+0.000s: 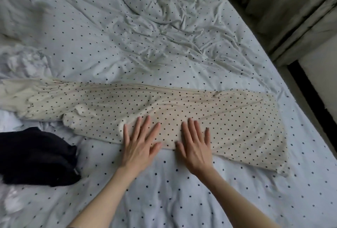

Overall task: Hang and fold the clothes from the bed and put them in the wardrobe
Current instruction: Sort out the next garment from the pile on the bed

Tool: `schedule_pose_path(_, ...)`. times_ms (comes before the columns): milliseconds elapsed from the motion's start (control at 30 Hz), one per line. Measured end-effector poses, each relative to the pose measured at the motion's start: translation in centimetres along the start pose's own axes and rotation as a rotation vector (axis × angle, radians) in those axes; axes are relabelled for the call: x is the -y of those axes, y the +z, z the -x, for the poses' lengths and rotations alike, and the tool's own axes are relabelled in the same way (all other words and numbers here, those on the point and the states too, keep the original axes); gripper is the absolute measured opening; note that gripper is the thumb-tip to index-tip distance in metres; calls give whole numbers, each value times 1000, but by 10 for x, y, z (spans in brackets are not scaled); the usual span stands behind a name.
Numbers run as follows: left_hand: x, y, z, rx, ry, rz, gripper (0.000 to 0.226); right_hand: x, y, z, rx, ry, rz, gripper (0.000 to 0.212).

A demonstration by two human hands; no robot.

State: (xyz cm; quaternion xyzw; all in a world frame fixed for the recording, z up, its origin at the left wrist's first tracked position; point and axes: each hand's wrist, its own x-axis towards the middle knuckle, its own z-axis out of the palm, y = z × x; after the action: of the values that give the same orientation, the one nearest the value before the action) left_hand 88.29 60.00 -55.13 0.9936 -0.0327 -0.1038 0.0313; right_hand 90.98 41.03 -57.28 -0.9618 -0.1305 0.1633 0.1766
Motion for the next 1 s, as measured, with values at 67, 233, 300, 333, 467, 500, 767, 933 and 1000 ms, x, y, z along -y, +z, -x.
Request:
schedule_pose_path(67,23,0,17,-11,61,-5,63,14,9,17,-4,-20,43,77)
schedule_pose_path(233,63,-9,15,-60,77,-39,85,12,11,13,-30,36,110,73)
schedule_pose_path(300,68,-13,5,-38,41,-18,95,4,7,7,-29,112,160,74)
schedule_pose_path(333,69,-13,3,-28,23,-14,96,-1,5,6,-42,168,185,74)
schedule_pose_path(467,56,-6,11,-105,31,-31,93,-25,-7,11,-66,261,249,68)
schedule_pose_path(500,53,-5,16,-131,31,-35,93,-28,-9,14,-62,247,252,68)
schedule_pose_path(767,11,-4,41,-60,57,-75,98,-55,-27,53,44,252,386,70)
schedule_pose_path(933,-3,-2,40,17,65,-8,94,-60,-31,66,70,333,304,68)
schedule_pose_path(1000,-4,2,39,67,113,65,90,-56,-28,68,109,306,240,75)
